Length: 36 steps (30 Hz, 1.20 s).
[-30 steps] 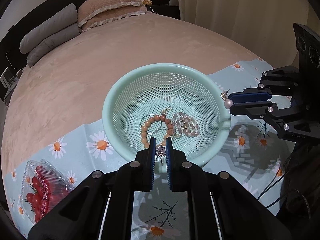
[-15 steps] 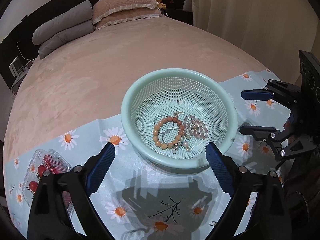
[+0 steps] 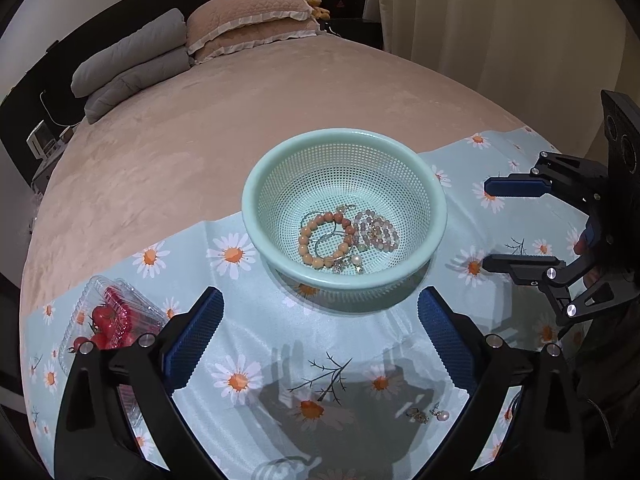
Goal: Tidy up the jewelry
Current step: 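Open both grippers to drop the earrings into the basket, then move both open grippers toward the remaining pearl earrings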
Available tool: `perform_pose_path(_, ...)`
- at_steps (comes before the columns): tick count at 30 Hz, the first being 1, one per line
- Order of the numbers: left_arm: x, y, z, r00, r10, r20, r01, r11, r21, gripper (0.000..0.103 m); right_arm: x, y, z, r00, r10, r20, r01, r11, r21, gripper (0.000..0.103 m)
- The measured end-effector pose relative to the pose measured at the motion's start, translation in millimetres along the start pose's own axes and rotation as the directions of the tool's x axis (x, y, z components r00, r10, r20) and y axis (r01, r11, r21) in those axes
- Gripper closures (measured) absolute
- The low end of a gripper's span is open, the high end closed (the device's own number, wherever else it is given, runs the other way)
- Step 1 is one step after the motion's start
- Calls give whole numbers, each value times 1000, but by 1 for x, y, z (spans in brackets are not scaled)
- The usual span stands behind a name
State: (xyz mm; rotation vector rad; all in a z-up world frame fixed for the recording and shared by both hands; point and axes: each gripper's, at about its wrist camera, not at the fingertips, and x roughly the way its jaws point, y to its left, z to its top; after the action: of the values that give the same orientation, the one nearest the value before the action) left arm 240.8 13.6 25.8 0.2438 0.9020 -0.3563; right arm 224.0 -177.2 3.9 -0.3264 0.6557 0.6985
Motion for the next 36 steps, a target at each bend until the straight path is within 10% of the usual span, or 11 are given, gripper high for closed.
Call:
perform_pose_path(20,22,-32,-80,997,-16,-71,20,998,55,8,6,68,-77,993,108,-53,-108,994,10,42)
perform_pose_path(28,34,-47,-119,997,-77,-25,80,981,179,22,12,97,-106,990,135,-45,-135,991,0,44)
perform_pose_path(36,41,-59,-137,986,-162,-42,168,946,279,22,32,111,-109,986,142,-83,-145,989,-26,65)
